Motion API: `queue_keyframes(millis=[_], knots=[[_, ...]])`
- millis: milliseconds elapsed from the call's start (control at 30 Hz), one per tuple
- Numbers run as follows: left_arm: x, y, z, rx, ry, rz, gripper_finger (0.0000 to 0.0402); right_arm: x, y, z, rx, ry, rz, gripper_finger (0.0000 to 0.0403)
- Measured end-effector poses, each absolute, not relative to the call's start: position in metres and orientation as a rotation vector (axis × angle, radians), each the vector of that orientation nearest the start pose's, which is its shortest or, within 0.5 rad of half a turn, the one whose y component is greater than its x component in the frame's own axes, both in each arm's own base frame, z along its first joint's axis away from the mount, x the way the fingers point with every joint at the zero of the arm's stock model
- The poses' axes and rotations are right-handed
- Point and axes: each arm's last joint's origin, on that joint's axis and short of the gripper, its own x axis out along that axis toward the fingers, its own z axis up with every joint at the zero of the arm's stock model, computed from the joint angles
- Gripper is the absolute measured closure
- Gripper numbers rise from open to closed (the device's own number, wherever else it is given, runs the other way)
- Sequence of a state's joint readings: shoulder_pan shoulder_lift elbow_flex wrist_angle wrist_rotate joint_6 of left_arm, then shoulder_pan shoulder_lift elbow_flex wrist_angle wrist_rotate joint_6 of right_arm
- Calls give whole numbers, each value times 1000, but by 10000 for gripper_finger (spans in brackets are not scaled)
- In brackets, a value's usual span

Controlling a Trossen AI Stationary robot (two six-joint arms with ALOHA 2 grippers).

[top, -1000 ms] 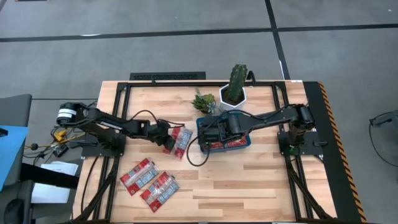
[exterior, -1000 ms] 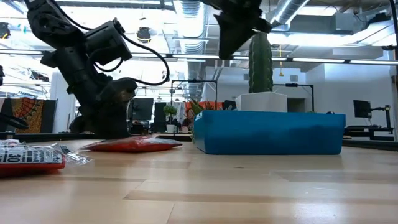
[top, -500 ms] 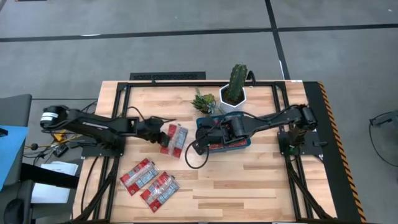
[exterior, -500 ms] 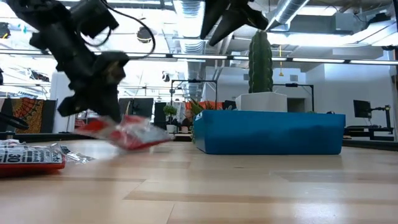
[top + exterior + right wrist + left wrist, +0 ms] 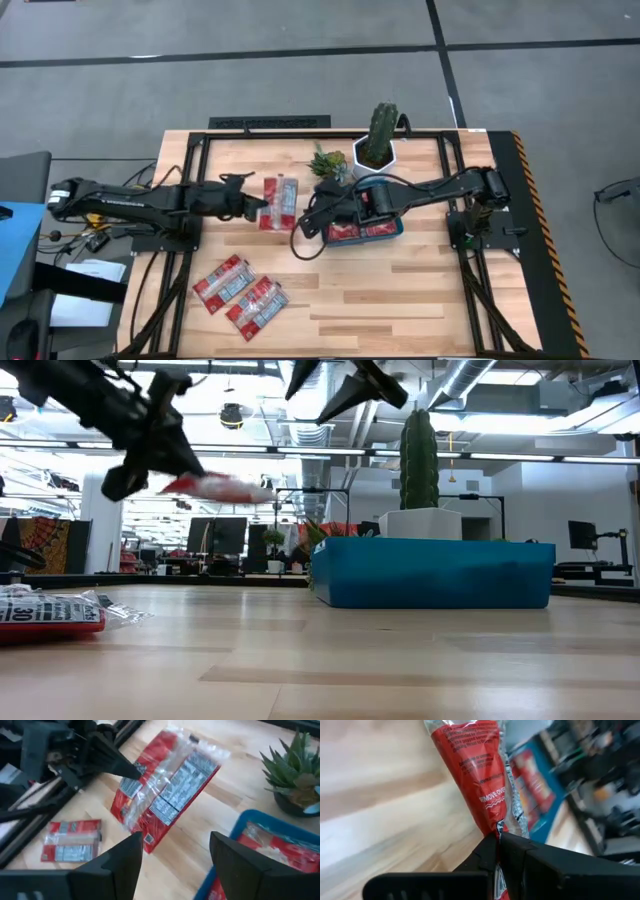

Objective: Sort popcorn bags into baskets
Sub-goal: Put the red popcorn bag into the blue container

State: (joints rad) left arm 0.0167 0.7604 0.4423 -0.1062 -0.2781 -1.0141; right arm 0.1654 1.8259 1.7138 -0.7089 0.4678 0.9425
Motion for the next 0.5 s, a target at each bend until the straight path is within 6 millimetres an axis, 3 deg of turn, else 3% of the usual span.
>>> queue_keyframes(millis=[333,500], knots=[[140,6,268,-880,-99,377,401,414,41,339,705,433,-440,153],[132,3,279,-854,-180,329,401,419,32,347,704,371,-395,153]])
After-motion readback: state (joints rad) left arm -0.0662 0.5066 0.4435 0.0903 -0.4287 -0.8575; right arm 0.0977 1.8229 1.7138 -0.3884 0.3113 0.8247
